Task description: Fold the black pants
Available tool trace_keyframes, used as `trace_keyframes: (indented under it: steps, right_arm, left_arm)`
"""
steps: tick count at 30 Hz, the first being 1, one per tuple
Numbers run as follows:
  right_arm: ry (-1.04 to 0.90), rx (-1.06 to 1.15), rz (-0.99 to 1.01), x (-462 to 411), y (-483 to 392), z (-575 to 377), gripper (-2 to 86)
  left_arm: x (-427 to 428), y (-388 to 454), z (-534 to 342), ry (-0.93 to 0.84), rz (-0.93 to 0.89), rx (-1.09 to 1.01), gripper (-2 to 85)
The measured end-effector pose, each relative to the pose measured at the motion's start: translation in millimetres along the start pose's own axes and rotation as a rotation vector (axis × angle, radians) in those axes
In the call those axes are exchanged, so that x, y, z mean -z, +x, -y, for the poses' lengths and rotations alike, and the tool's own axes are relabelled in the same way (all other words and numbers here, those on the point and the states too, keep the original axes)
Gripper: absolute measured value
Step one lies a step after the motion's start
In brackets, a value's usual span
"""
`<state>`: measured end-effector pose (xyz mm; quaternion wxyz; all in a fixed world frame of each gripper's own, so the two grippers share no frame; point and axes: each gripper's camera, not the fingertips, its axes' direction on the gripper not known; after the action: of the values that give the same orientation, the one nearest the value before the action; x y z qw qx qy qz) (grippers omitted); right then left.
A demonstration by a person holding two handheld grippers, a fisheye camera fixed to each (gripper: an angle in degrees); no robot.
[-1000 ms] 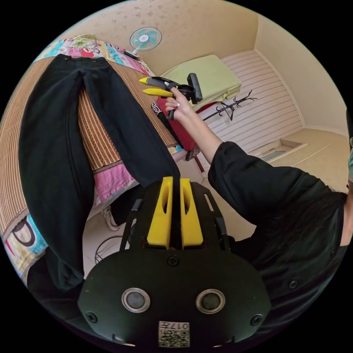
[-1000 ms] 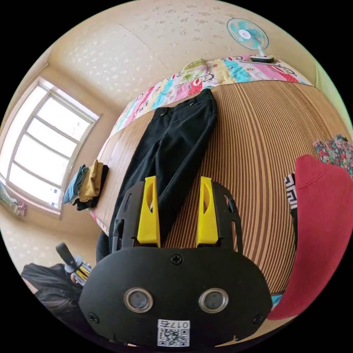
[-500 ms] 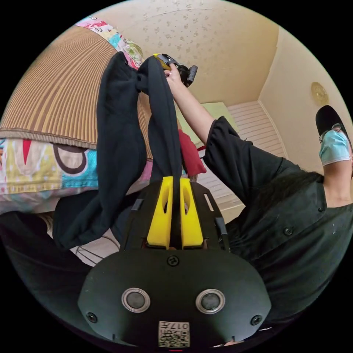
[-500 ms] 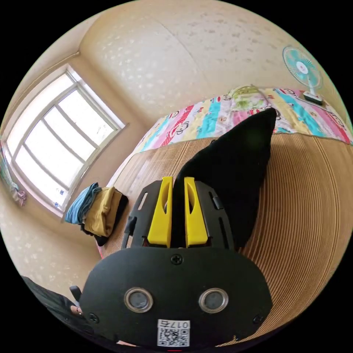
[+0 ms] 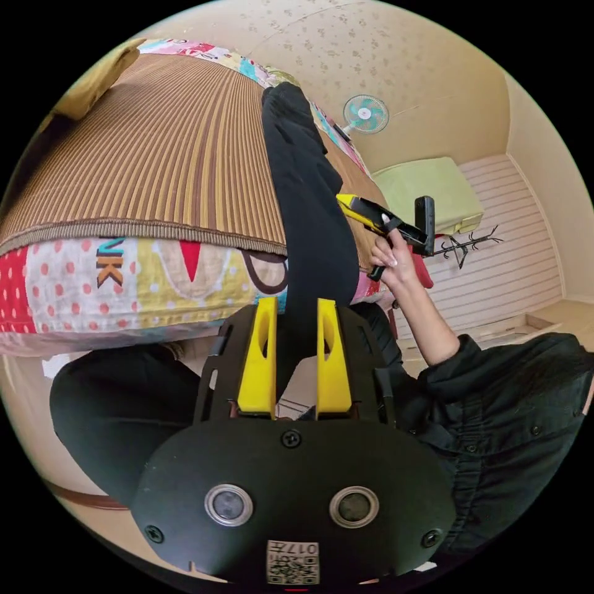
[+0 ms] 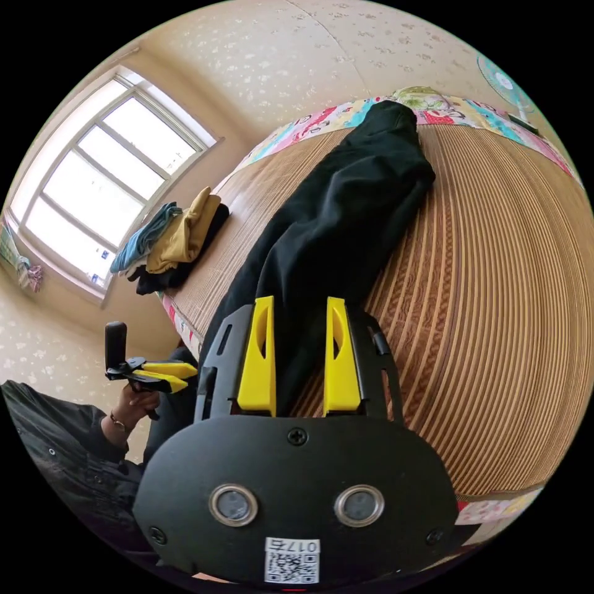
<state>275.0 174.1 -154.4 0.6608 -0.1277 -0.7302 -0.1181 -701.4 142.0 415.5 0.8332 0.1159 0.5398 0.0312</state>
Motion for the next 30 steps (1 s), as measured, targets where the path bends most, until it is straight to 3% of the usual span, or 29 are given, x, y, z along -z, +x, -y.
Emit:
trace_keyframes:
  steps: [3, 6, 10, 14, 18, 22, 25, 28, 30]
  right_arm:
    - [0.031, 0.099, 0.084, 8.0, -26.3, -27.8, 6.1]
    - [0.059, 0.101, 0.118, 46.0, -34.1, -29.7, 3.0]
    - [0.153, 0.135, 0.089, 95.7, -28.7, -52.1, 2.0]
    - [-0.072, 0.052, 0.115, 64.8, 7.4, -64.4, 2.2]
    - [0.085, -0.087, 0.136, 87.9, 31.6, -60.7, 6.8]
    - [0.007, -0.105, 0.154, 72.2, 44.0, -24.3, 13.0]
    - [-0.084, -0.12, 0.226, 51.7, 52.9, -8.2, 12.8]
    - [-0.107, -0.084, 0.264, 56.5, 50.9, -13.3, 11.6]
    - [-0.12, -0.044, 0.237, 65.9, 48.9, -23.0, 9.2]
  left_arm:
    - [-27.9, 15.6, 22.3, -0.086, 0.032, -0.016, 5.9]
    - [-23.8, 47.4, 19.2, -0.063, 0.098, -0.097, 4.1]
    - [-4.0, 61.7, -6.3, 0.047, -0.027, -0.17, 3.6]
    - [-7.5, 30.2, -22.8, 0.069, -0.006, 0.02, 4.8]
    - [9.3, 36.9, -5.3, 0.143, -0.035, 0.013, 9.6]
    - [10.0, 57.9, 38.0, 0.16, 0.049, -0.056, 10.4]
    - [-12.3, 62.6, 73.8, 0.146, 0.064, -0.076, 10.7]
    - [-65.8, 56.4, 91.1, -0.07, -0.009, -0.018, 7.7]
    - [-66.4, 67.6, 71.1, 0.013, 0.017, -0.014, 5.6]
